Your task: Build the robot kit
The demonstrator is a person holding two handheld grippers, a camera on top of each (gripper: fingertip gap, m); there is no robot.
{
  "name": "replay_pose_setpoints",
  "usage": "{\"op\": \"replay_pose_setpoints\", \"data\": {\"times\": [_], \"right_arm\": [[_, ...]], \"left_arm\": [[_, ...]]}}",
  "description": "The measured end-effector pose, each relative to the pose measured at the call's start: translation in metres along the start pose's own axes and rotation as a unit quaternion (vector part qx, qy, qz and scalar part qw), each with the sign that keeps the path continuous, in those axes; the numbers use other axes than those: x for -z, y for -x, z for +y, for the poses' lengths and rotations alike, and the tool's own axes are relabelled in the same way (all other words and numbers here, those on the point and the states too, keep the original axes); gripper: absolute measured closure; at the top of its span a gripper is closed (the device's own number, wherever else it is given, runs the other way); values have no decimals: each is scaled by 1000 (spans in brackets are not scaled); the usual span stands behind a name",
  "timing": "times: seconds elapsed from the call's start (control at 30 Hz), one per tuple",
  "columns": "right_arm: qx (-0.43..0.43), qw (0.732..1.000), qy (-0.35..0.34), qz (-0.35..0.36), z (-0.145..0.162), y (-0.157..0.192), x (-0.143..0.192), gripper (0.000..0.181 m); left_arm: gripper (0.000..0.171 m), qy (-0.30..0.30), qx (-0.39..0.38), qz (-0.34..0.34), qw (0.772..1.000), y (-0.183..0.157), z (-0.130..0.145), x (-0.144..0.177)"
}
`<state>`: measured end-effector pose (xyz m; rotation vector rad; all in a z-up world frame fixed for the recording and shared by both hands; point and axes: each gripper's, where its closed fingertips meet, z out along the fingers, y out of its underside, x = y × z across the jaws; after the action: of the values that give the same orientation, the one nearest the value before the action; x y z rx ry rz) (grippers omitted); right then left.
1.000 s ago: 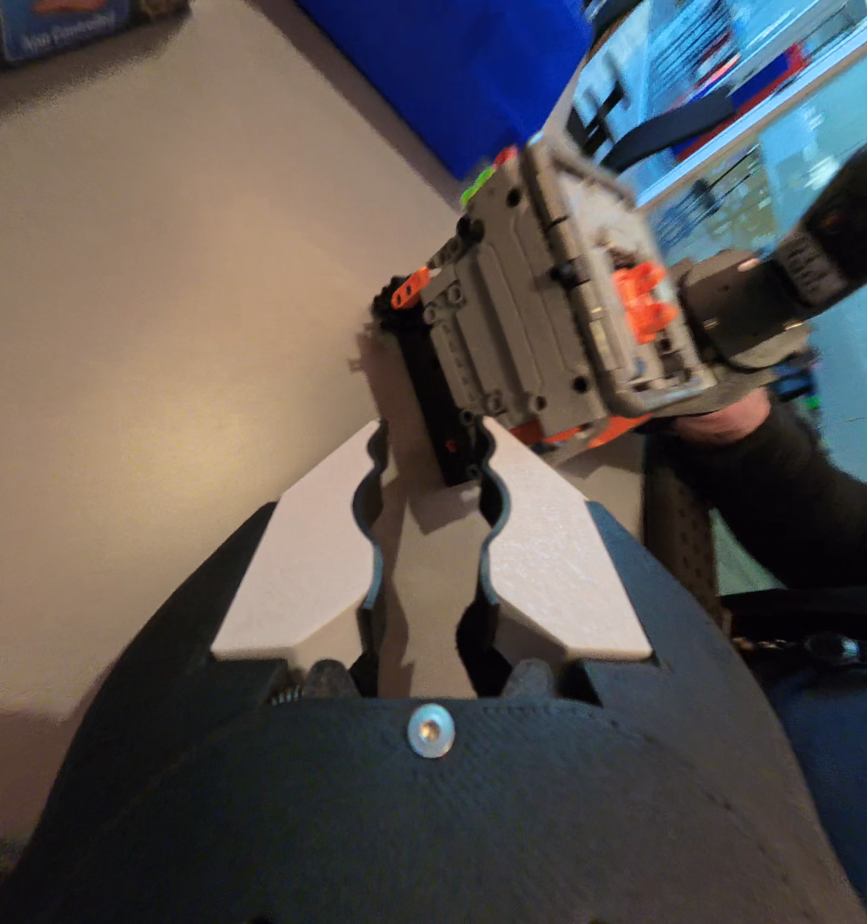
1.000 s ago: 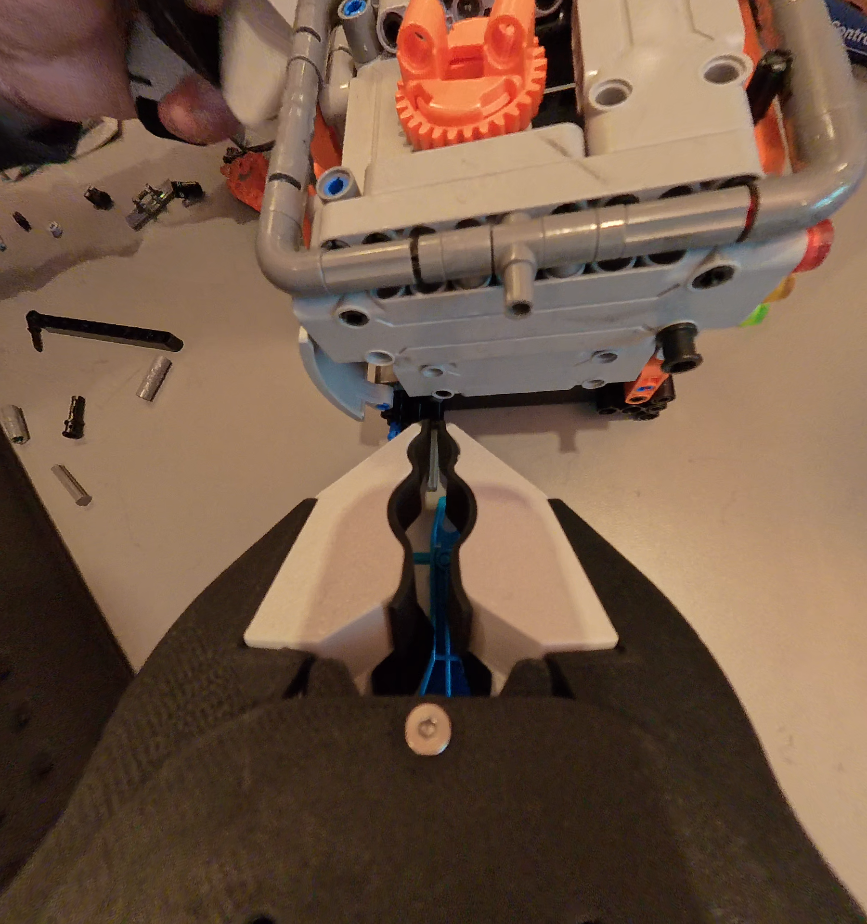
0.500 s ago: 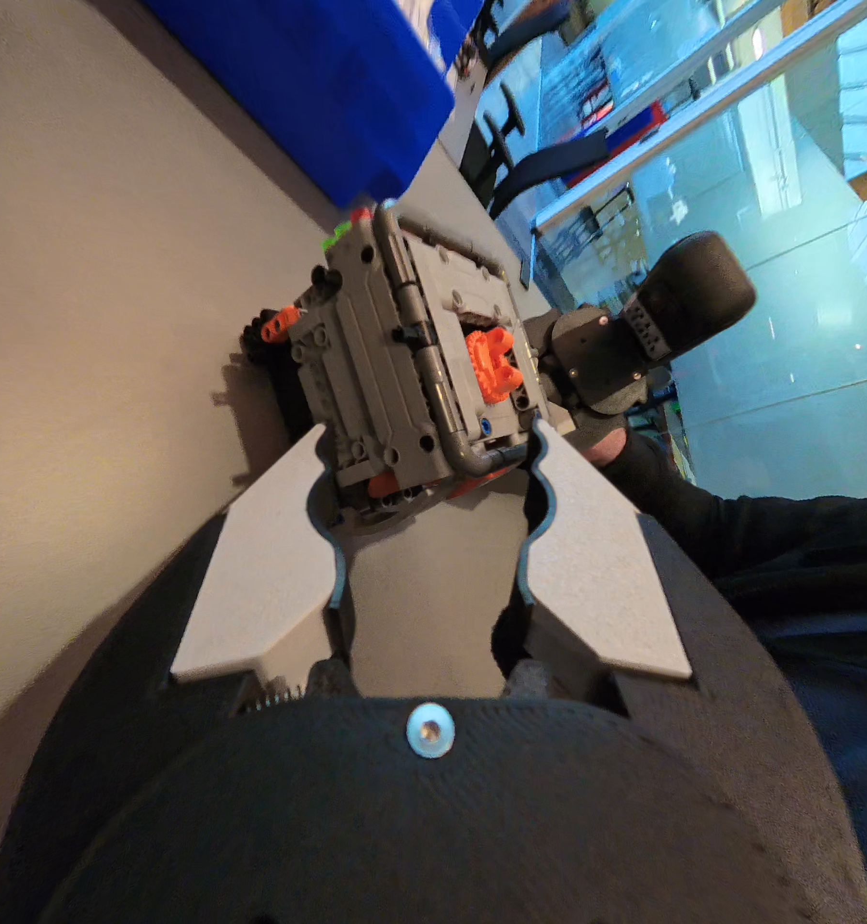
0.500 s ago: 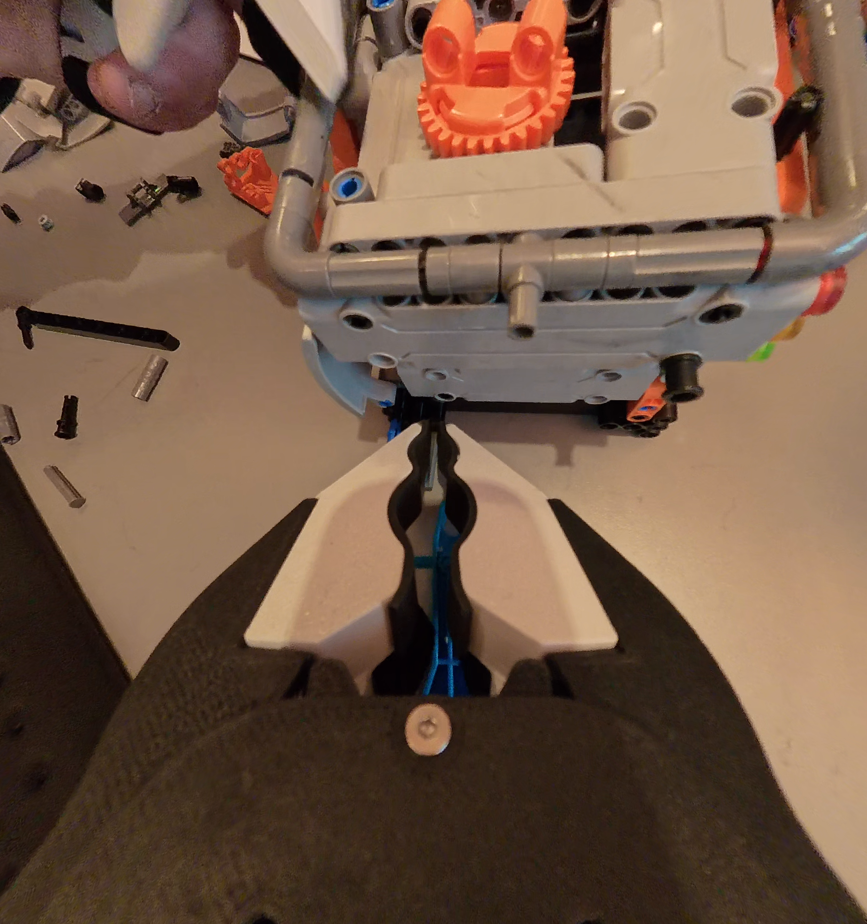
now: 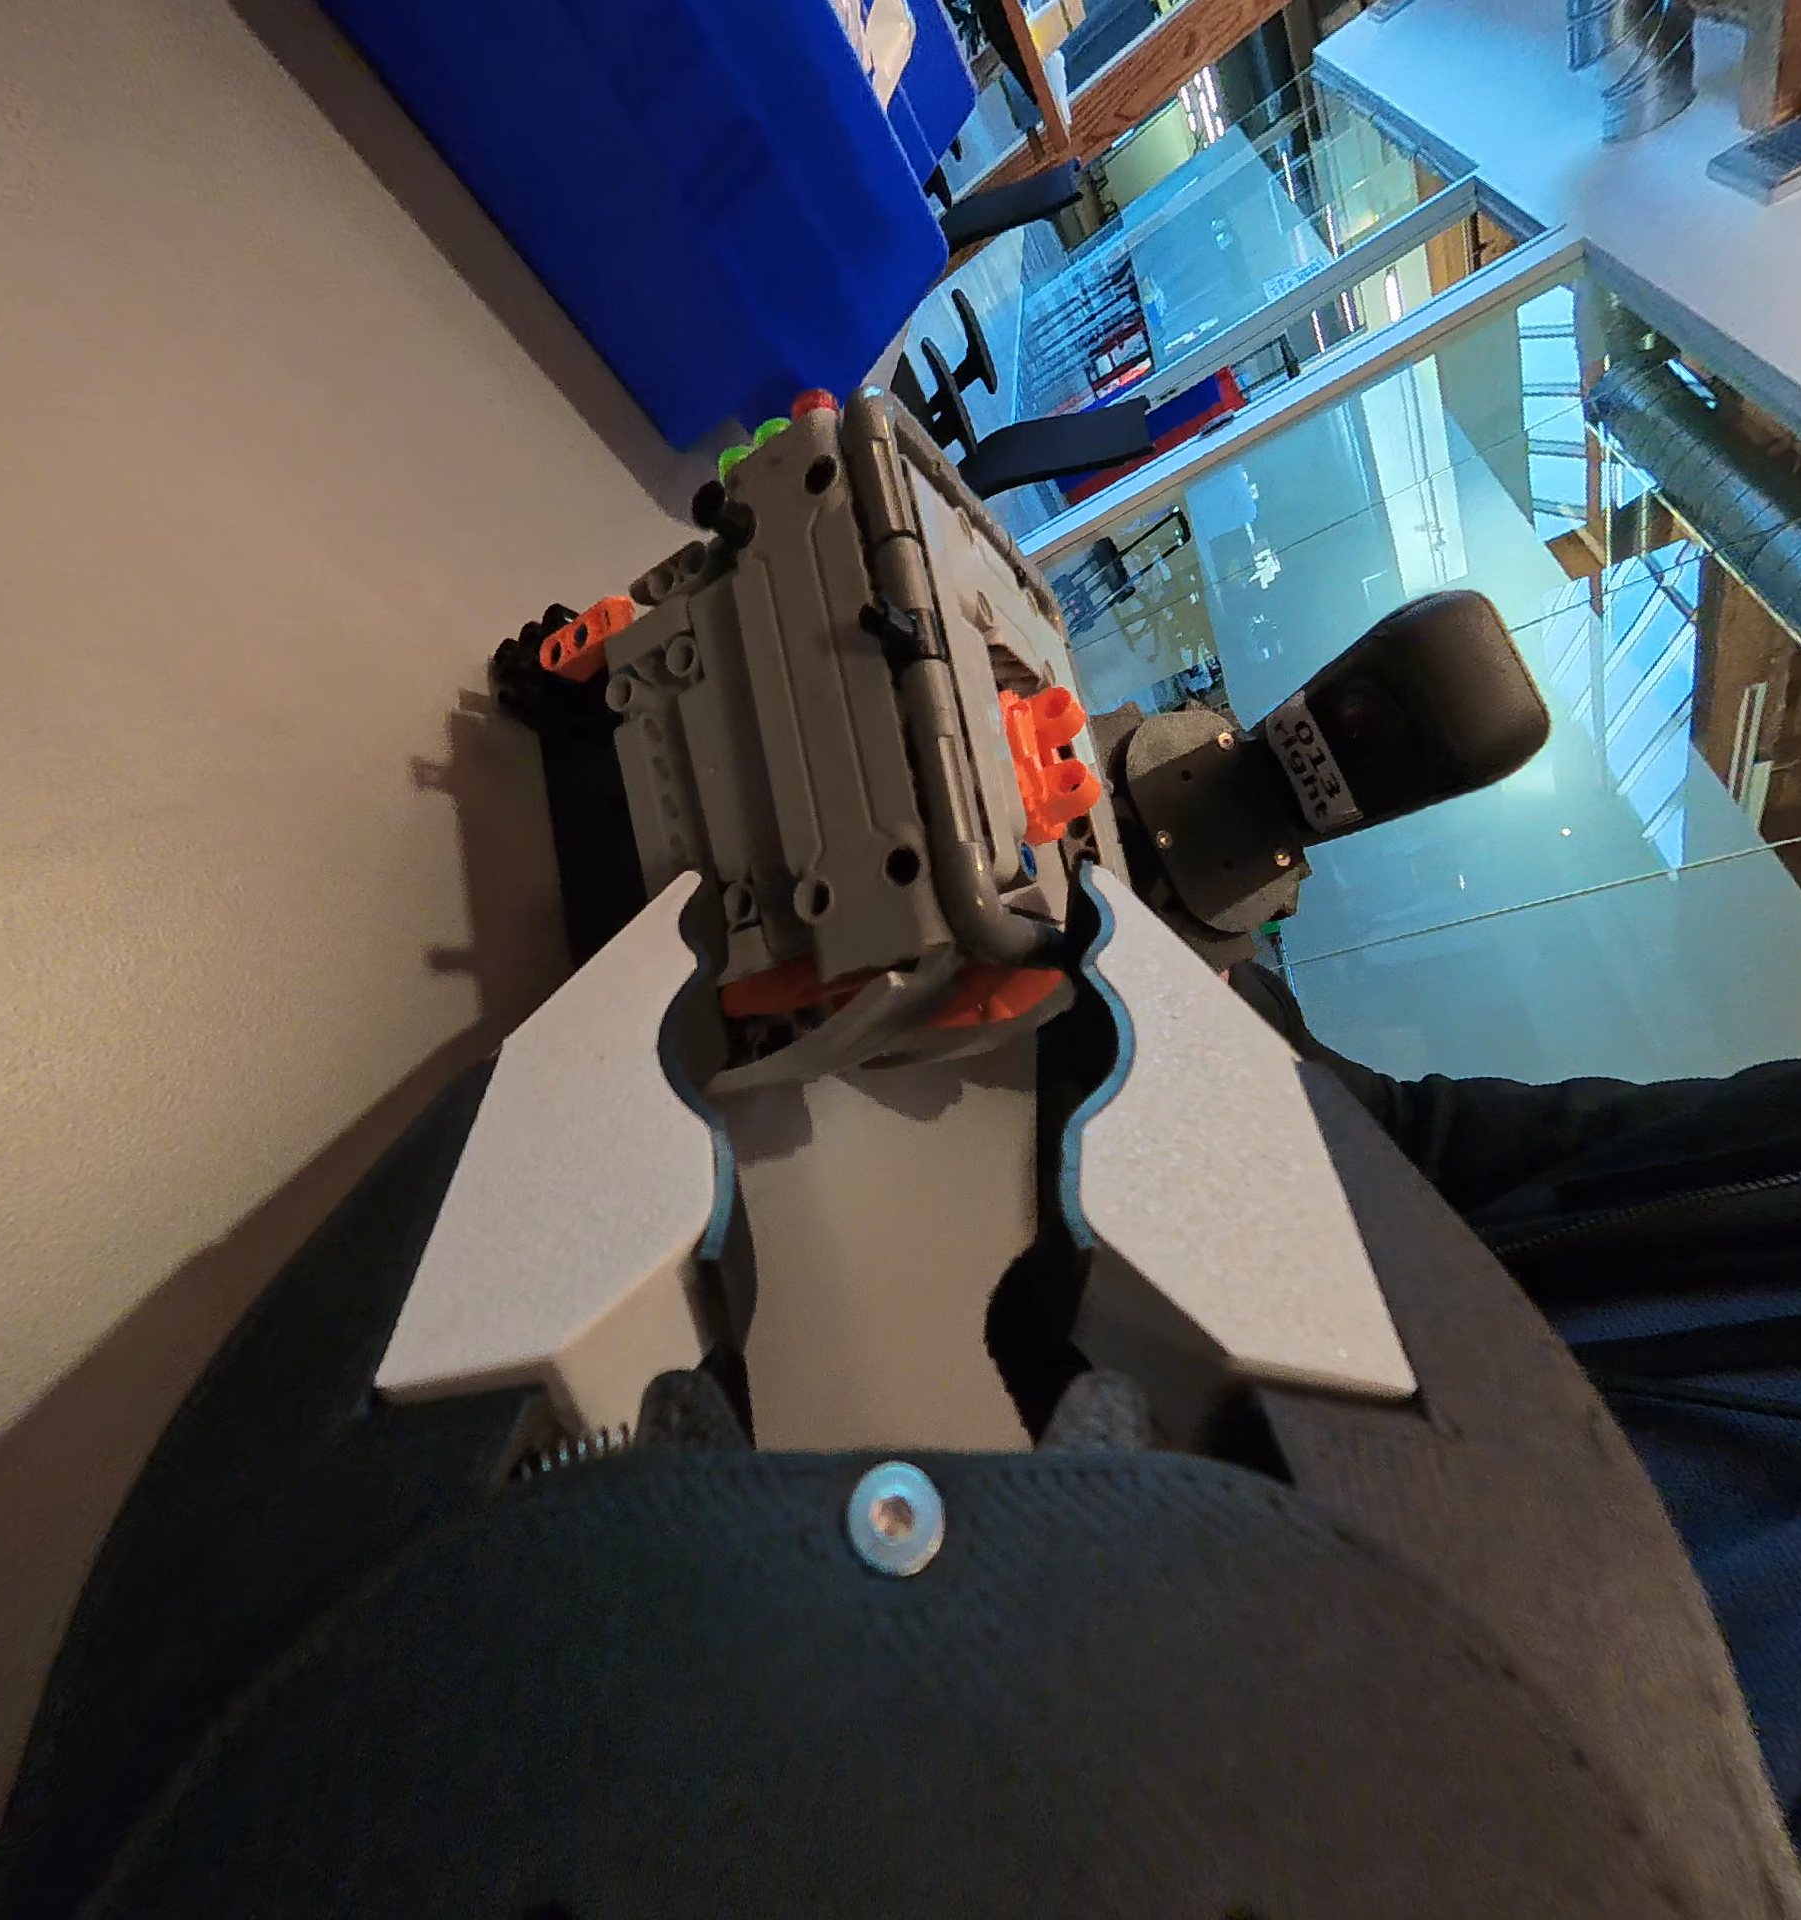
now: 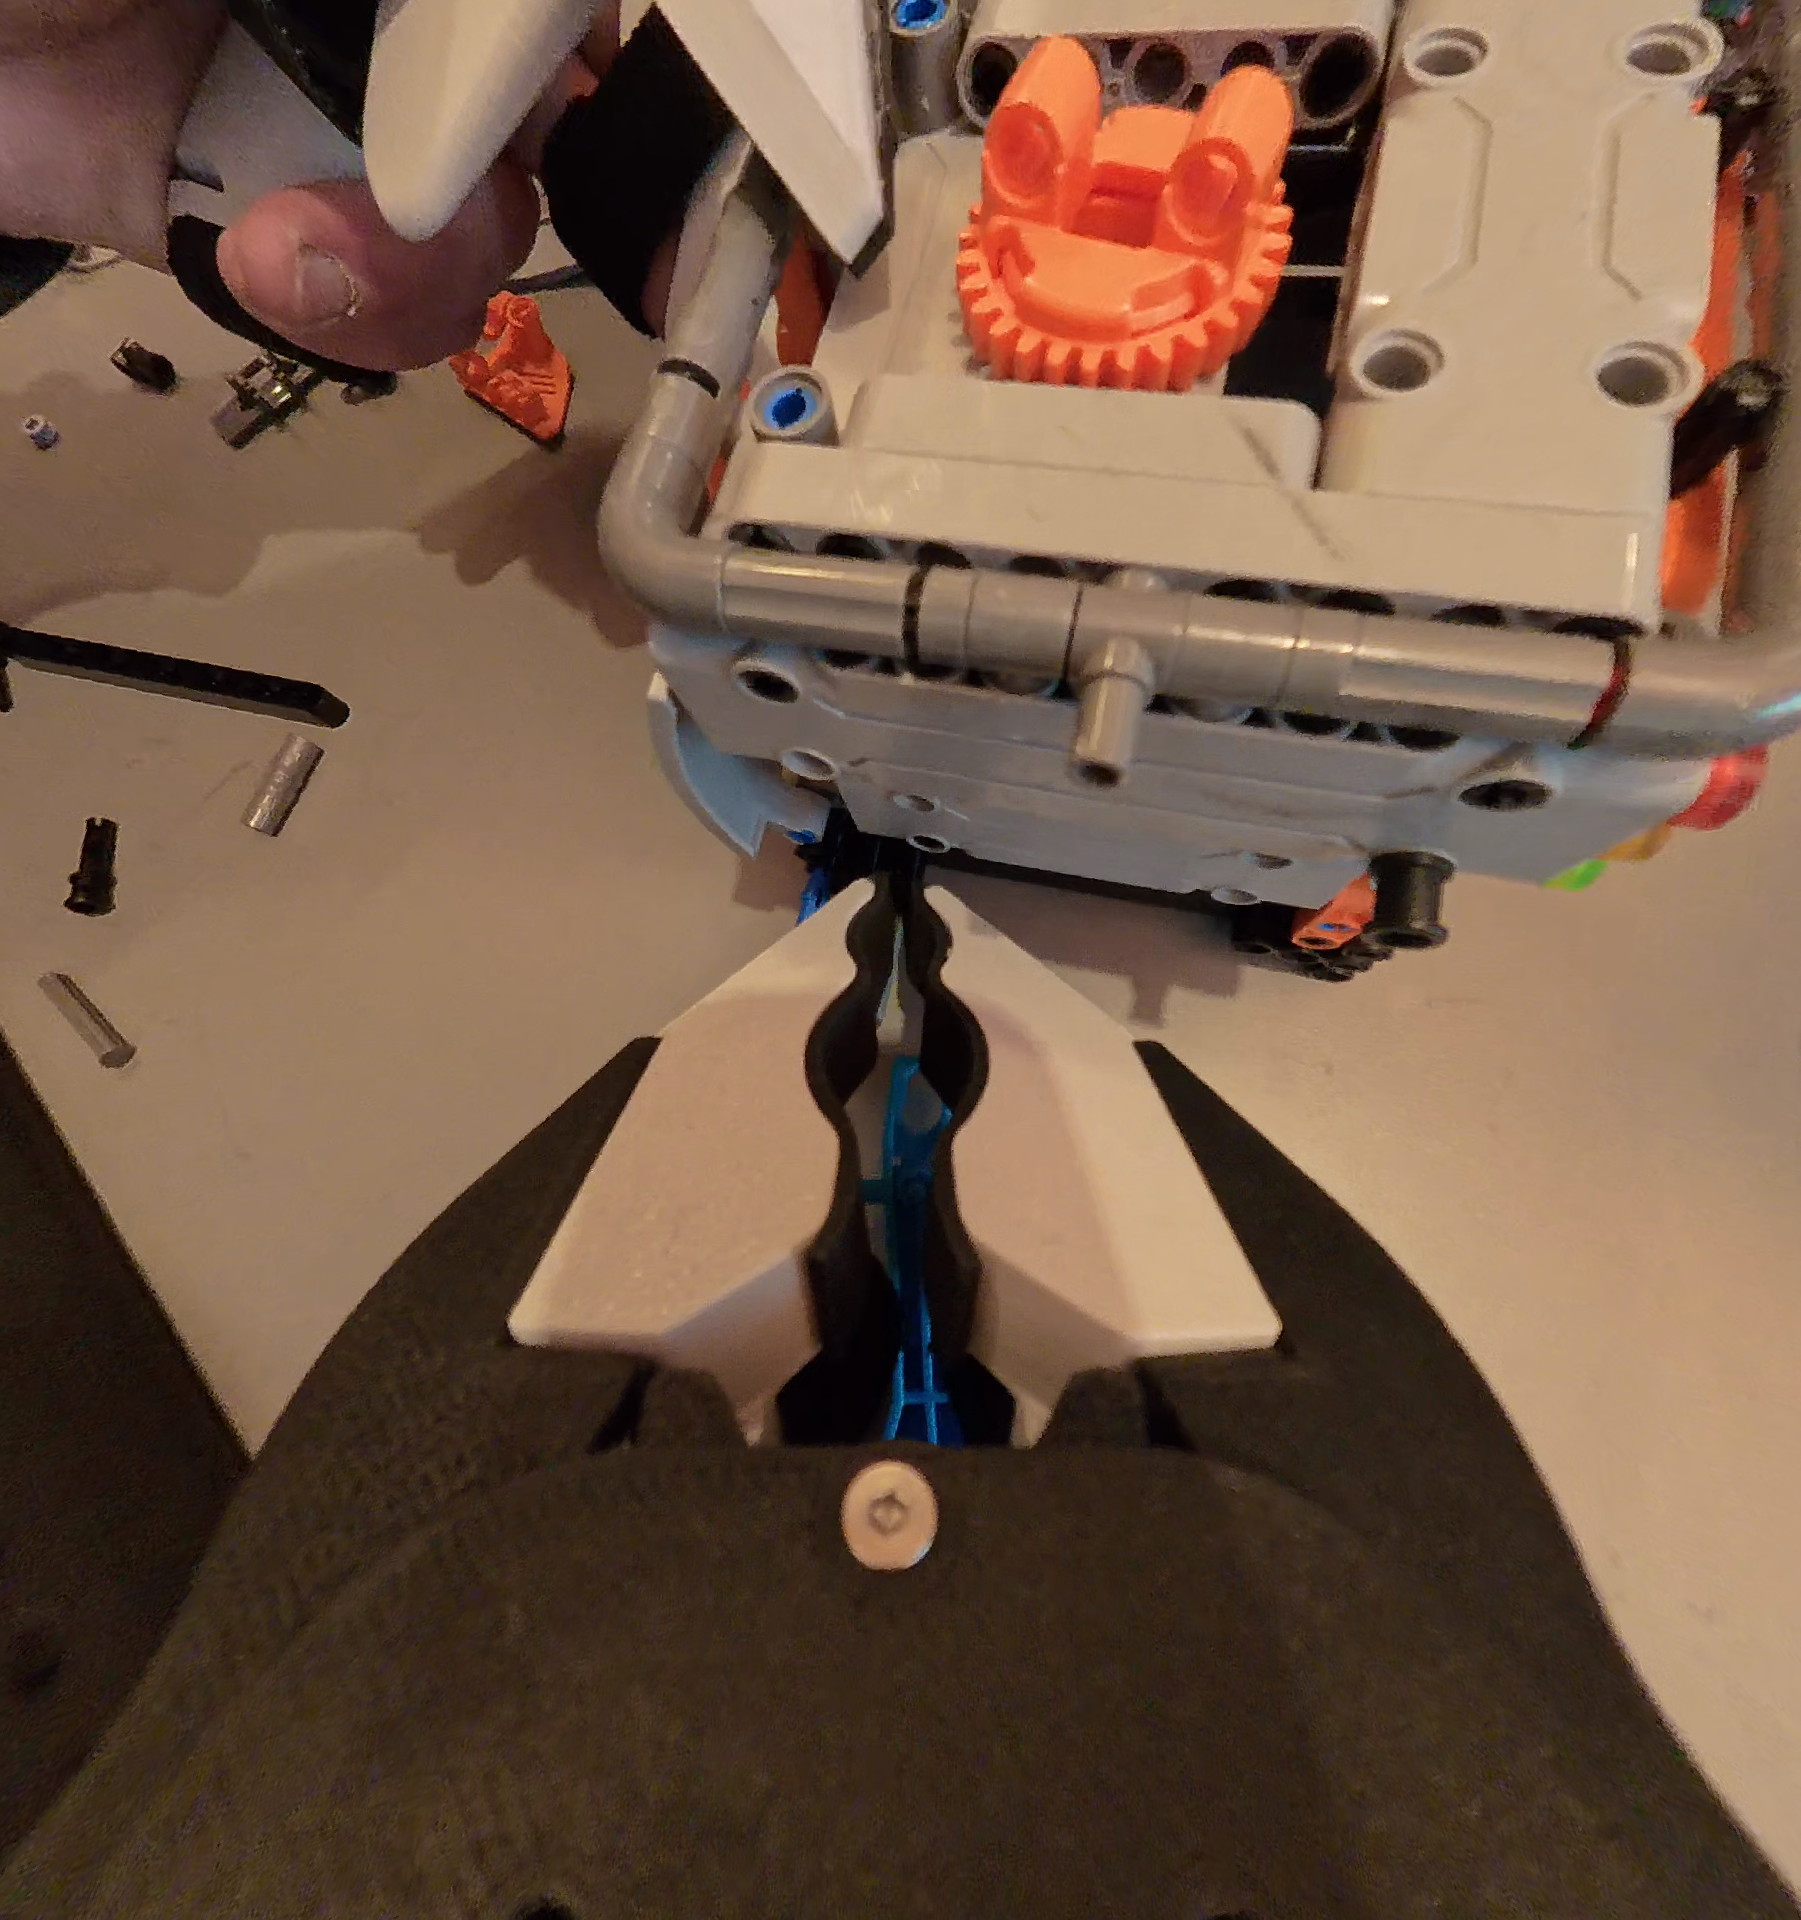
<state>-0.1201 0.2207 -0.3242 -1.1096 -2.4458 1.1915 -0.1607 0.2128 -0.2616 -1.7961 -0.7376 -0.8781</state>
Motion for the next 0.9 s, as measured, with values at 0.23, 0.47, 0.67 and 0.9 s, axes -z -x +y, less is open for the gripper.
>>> {"op": "replay_pose_setpoints", "data": {"times": [0.23, 0.47, 0.67, 0.9], "right_arm": [[-4, 1000, 5, -2, -2, -1, -3, 181], [-18, 1000, 4, -7, -5, -3, -4, 181], [-6, 1000, -20, -13, -5, 12, 23, 181], [-19, 1000, 14, -15, 6, 25, 1, 176]], "left_arm": [[109, -10, 6, 4, 1000, 1, -2, 1], [110, -23, 9, 1, 1000, 4, -8, 2], [107, -20, 10, -8, 1000, 6, -7, 9], [107, -16, 12, -10, 1000, 5, -2, 12]]}}
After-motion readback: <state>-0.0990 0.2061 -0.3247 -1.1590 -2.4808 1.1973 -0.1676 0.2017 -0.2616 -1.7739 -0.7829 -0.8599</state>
